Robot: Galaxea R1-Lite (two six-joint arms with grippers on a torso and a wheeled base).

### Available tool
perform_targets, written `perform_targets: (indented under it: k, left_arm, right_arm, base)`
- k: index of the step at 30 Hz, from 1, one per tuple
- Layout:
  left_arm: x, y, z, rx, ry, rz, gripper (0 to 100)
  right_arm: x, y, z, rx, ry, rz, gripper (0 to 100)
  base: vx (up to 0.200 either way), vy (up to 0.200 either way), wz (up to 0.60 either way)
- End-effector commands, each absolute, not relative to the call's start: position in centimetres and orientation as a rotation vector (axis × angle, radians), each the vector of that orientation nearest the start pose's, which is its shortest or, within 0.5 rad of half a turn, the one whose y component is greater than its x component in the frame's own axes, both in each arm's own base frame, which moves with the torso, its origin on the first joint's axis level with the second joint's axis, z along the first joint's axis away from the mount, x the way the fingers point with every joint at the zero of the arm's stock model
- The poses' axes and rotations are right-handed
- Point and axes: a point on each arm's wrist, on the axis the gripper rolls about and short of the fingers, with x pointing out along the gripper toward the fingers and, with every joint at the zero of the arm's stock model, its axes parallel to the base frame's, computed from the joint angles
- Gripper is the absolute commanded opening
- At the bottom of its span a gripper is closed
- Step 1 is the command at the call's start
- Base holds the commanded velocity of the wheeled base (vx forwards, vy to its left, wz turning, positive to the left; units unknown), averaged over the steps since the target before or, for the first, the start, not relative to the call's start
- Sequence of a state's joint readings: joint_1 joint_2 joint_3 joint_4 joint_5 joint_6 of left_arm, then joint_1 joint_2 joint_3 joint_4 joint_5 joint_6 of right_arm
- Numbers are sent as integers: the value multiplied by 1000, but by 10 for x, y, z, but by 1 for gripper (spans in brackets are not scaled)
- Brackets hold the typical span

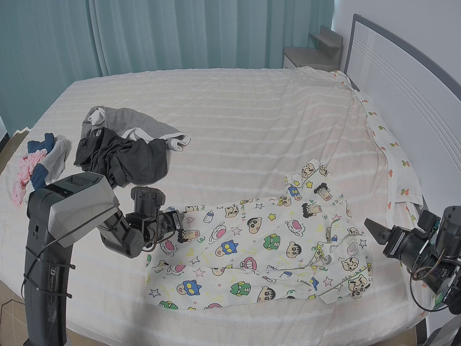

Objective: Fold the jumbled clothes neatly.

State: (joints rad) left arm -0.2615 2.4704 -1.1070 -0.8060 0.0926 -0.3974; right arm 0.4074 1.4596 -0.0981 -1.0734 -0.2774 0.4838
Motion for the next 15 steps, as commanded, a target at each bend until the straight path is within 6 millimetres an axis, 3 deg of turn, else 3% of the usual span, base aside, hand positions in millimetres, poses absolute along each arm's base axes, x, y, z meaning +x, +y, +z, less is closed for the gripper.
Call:
perform_targets:
  k: [1, 5, 8, 10, 15]
  left_arm:
    - [417, -109, -22, -291, 569, -50, 0]
    - [417, -105, -18, -294, 559, -42, 0]
    - [417, -100, -11, -299, 516, -20, 0]
    - [418, -99, -2, -298, 440, 32, 0]
    - [418, -98, 6, -299, 388, 73, 0]
  right_arm:
    - [162, 64, 113, 382, 302, 63, 100]
    - [169, 67, 112, 370, 315, 64, 100]
    - [186, 68, 112, 332, 320, 40, 100]
    - [204, 60, 110, 266, 341, -1, 100]
    - [242, 55, 110, 264, 394, 116, 100]
  base:
    - [0, 0, 0]
    - [0, 0, 0]
    - [0, 0, 0]
    - [0, 0, 0]
    - [0, 0, 0]
